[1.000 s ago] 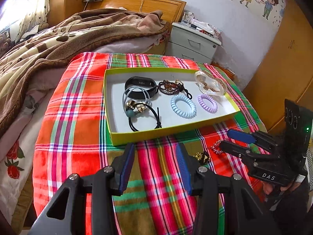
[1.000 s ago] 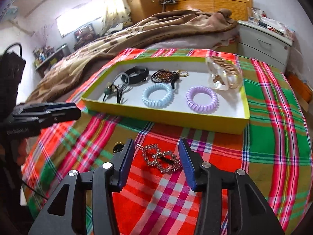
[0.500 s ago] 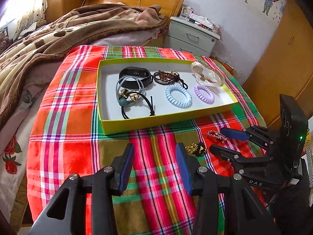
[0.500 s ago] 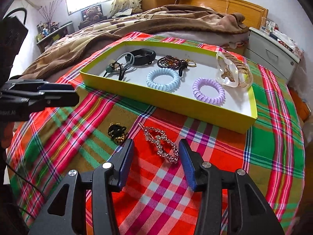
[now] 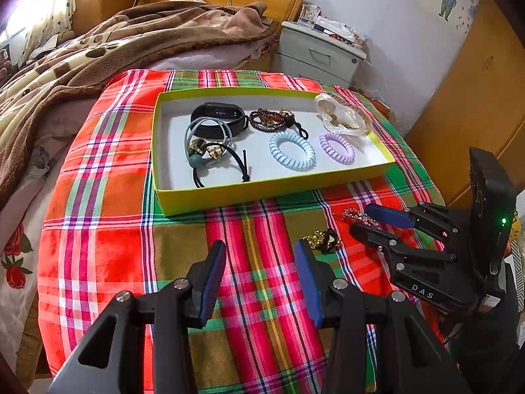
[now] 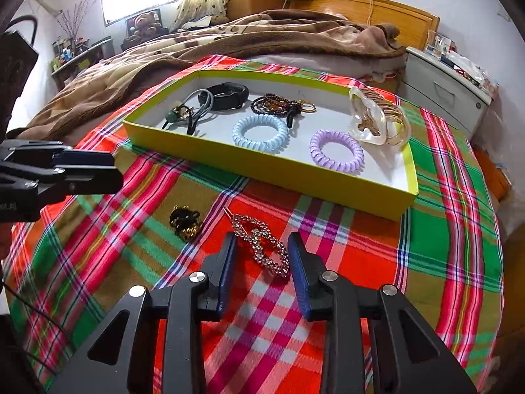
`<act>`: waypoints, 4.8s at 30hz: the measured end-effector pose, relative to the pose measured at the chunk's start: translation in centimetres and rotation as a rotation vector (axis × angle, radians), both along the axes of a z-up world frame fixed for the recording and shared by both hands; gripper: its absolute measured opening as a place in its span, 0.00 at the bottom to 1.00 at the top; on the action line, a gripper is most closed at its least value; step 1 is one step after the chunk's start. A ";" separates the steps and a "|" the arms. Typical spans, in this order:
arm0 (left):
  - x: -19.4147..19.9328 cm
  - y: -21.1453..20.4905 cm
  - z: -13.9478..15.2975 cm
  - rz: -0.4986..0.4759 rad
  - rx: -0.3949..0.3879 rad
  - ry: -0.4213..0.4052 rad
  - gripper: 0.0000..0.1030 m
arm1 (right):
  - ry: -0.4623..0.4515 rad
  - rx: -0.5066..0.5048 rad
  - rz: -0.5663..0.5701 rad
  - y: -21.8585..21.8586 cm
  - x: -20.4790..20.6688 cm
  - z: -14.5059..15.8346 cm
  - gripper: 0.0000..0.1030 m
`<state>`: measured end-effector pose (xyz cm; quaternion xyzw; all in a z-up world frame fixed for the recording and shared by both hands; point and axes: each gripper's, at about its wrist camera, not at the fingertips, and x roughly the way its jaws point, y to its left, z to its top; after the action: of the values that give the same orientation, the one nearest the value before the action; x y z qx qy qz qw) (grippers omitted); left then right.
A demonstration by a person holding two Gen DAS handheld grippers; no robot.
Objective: Organize jewelry
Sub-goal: 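Move both tools back to the two clips left on the bed, then grasp the rhinestone clip with the right tool while the left grasps the gold-and-black clip, then carry the rhinestone clip and gold-and-black clip into the box lid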
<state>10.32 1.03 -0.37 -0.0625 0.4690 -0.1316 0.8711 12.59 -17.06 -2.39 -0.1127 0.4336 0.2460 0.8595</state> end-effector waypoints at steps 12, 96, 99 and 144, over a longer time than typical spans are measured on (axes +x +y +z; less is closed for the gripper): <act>0.1 -1.5 -0.5 -0.036 0.002 0.018 0.44 | -0.061 0.025 -0.084 -1.6 -1.3 1.0 0.10; 5.2 -1.7 3.9 -0.038 0.076 -0.152 0.24 | -0.184 0.143 -0.258 -1.9 2.0 6.3 0.09; 6.1 -1.7 3.4 -0.036 0.077 -0.141 0.24 | -0.168 0.139 -0.254 -1.2 3.8 5.9 0.09; 9.4 -3.2 -1.6 -0.056 0.069 -0.024 0.25 | -0.029 0.045 -0.256 1.6 11.4 1.3 0.10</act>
<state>19.74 -2.14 -1.96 -0.0177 0.4645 -0.1402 0.8742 24.02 -15.42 -1.11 -0.0409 0.4265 0.1422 0.8923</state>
